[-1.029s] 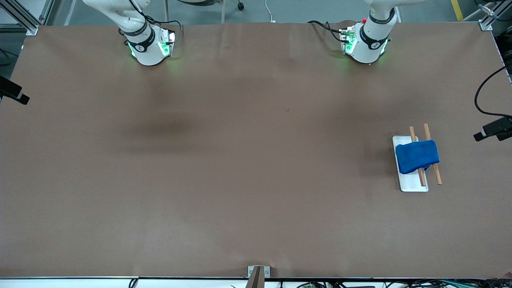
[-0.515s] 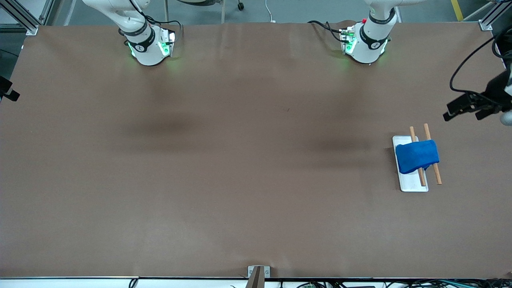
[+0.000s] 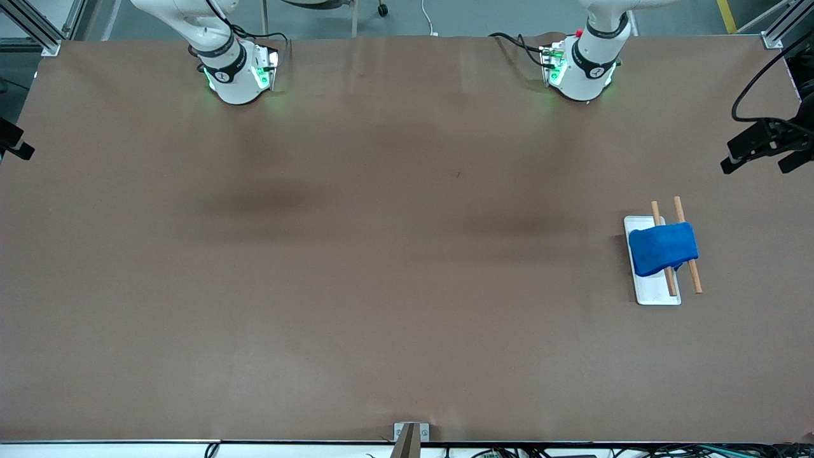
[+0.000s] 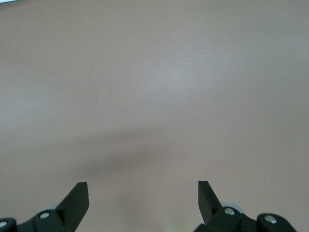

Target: Right arm passes towel to left arm to hang

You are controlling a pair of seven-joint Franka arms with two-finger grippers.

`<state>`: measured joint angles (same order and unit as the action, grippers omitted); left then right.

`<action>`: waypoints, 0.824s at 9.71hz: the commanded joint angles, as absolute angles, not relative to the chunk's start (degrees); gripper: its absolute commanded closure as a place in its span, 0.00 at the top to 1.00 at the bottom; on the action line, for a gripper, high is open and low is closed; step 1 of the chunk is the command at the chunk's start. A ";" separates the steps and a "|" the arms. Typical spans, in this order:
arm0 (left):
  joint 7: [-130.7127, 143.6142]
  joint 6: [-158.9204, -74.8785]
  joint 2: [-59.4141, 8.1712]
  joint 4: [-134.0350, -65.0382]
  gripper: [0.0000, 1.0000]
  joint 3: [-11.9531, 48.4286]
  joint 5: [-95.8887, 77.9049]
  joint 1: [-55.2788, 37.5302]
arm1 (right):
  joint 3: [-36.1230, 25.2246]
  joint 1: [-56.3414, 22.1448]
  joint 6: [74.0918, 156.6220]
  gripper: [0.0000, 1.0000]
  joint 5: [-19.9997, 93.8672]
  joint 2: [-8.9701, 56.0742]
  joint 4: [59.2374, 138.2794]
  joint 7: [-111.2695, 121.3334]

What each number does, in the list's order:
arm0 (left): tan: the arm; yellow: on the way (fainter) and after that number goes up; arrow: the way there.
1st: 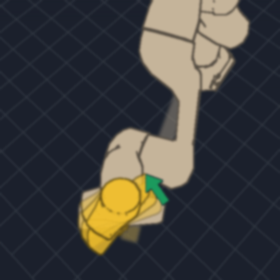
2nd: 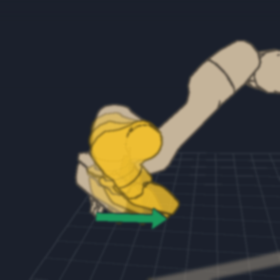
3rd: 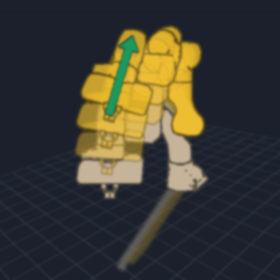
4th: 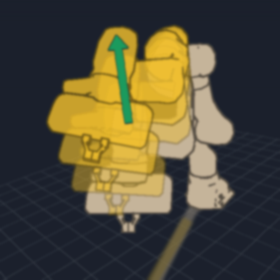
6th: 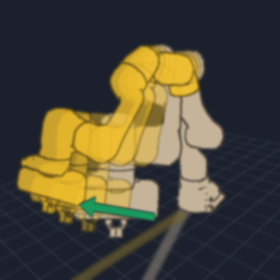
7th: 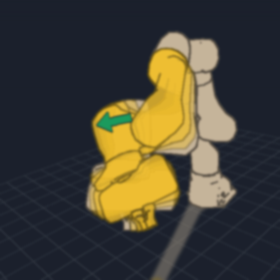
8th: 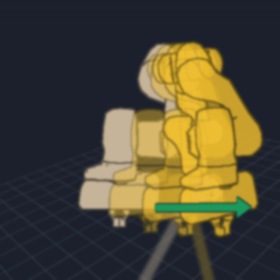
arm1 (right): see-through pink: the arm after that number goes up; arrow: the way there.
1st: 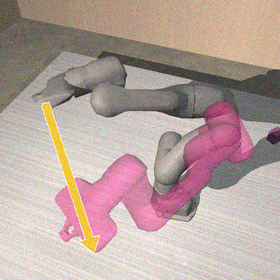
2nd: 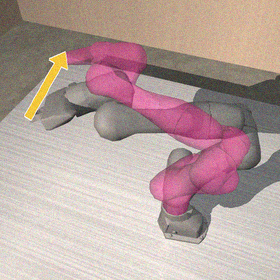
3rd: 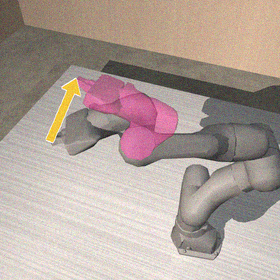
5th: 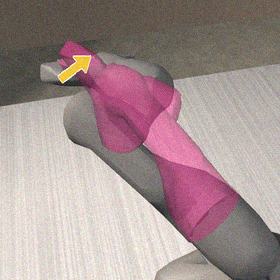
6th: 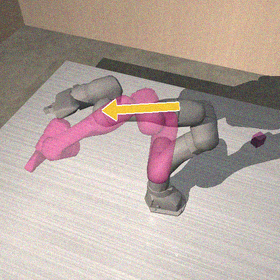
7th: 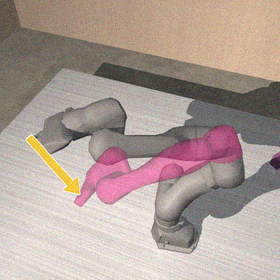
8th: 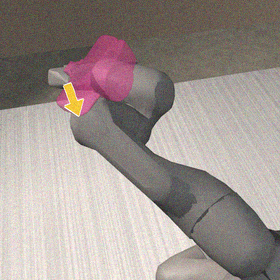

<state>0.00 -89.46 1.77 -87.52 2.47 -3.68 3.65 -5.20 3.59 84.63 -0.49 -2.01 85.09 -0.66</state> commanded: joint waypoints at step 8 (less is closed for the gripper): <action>-1.23 -84.64 0.35 -87.36 0.99 2.64 -1.23 2.46 | -5.10 3.25 83.76 1.00 -1.85 -2.29 84.99 -1.49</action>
